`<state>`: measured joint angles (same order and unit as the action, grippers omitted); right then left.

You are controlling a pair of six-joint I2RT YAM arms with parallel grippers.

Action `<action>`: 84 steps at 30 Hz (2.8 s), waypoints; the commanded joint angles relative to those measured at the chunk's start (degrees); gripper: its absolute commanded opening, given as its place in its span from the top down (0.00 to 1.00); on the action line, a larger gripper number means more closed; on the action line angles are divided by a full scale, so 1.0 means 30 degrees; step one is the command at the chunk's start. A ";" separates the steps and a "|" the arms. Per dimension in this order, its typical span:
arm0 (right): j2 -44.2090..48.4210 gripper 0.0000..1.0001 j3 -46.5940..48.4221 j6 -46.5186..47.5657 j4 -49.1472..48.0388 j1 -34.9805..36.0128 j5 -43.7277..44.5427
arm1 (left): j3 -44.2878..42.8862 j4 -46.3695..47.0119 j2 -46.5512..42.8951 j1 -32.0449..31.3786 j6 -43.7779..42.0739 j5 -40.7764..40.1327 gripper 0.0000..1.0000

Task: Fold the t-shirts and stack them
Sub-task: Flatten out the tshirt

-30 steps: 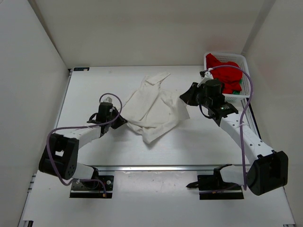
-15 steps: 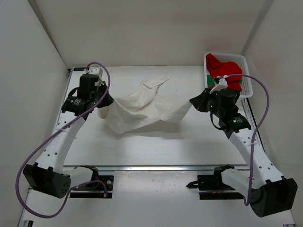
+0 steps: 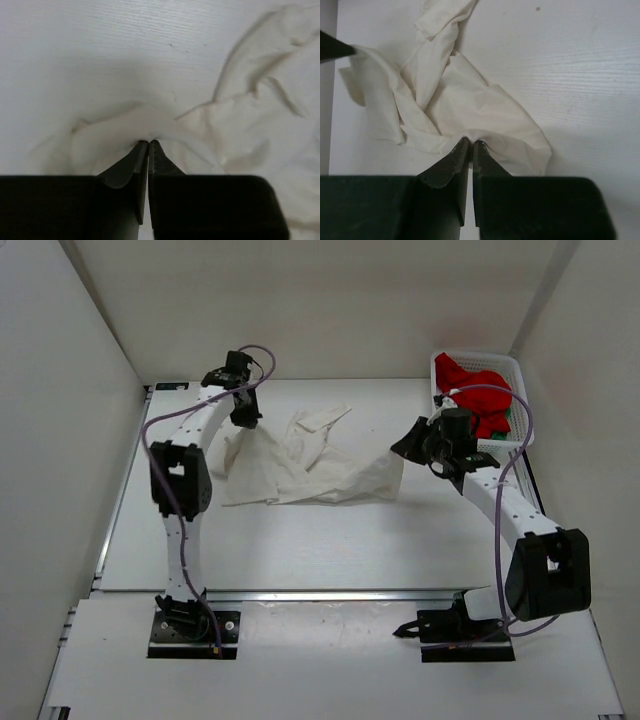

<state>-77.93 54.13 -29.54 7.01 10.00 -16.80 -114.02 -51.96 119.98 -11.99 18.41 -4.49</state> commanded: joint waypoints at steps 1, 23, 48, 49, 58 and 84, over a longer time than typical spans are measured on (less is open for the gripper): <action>-0.0565 1.00 0.1381 0.0148 -0.0958 0.0065 0.0470 | -0.2687 -0.1459 0.2249 0.0275 -0.0046 0.0234 0.82; 0.0546 0.99 -0.0494 0.0530 -0.0665 0.1792 0.1204 | 2.6399 1.2575 -1.8106 0.3937 0.6246 0.5574 0.66; 0.0725 1.00 -0.0641 0.0677 -0.1310 0.3139 0.0677 | 3.1005 2.1245 -1.4977 0.5784 1.4809 0.3753 0.50; 0.0868 1.00 -0.0641 0.0735 -0.1310 0.2967 0.0706 | 3.0975 2.1334 -1.4772 0.5812 1.4925 0.3637 0.51; 0.0723 1.00 -0.0435 0.0939 -0.0929 0.3172 0.1144 | 3.0772 2.3471 -1.2780 0.5784 1.6214 0.2932 0.68; 0.3919 1.00 1.7913 0.5534 1.0991 0.8692 1.3614 | 1.1000 1.1317 -1.8784 0.5778 0.6983 0.9256 1.00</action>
<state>-65.01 95.77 -18.57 34.41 28.88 11.79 -75.11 -11.70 64.16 2.31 40.69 17.39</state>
